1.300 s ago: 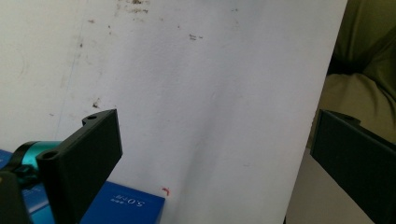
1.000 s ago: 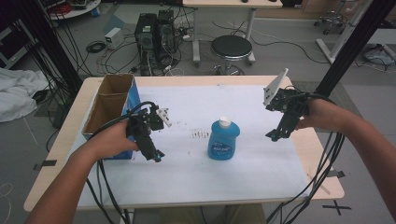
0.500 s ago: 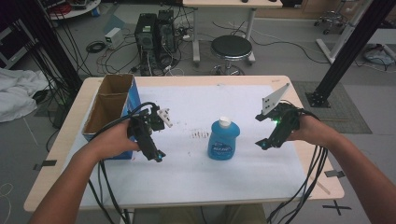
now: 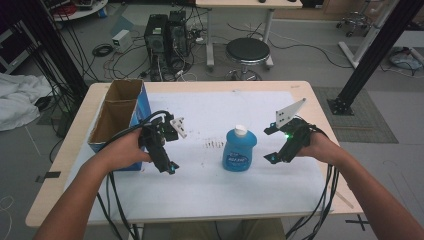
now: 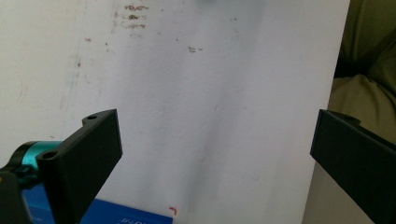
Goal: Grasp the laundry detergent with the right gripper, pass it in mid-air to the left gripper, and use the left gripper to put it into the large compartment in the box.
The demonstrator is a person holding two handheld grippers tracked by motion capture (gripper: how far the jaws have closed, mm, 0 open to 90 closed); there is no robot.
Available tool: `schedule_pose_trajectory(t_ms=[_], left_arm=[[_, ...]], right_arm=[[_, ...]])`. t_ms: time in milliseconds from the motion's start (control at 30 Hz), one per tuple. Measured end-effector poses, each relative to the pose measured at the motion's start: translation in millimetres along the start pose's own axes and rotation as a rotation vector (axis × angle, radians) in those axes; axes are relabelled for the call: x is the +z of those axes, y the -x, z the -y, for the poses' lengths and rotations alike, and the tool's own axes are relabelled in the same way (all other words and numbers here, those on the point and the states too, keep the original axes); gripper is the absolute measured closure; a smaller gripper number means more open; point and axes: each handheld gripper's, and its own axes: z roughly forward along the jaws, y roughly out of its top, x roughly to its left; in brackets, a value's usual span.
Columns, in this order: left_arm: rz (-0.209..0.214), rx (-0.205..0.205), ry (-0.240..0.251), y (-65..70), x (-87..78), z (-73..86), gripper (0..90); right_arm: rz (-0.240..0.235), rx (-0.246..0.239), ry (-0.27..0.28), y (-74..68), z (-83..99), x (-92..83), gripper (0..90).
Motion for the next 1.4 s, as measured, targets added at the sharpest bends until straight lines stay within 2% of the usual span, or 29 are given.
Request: schedule_pose_trajectory(t_ms=[500, 700, 1233, 1400], left_arm=[[-0.003, -0.007, 0.005, -1.0, 4.5, -3.2, 2.1], [-0.004, -0.012, 0.014, -1.2, 4.6, -2.5, 2.1], [-0.001, -0.02, 0.015, -1.8, 6.0, 1.1, 2.1], [-0.002, -0.023, 0.015, -1.6, 5.6, 2.1, 2.1]], right_arm=[[-0.028, -0.016, 0.085, 2.7, 0.9, 31.8, 3.0], [-0.028, -0.01, 0.121, 2.4, -0.2, 39.4, 3.0], [-0.048, -0.017, 0.171, 1.7, -1.3, 62.5, 3.1], [-0.054, -0.005, 0.217, 1.3, -0.8, 69.5, 3.1]])
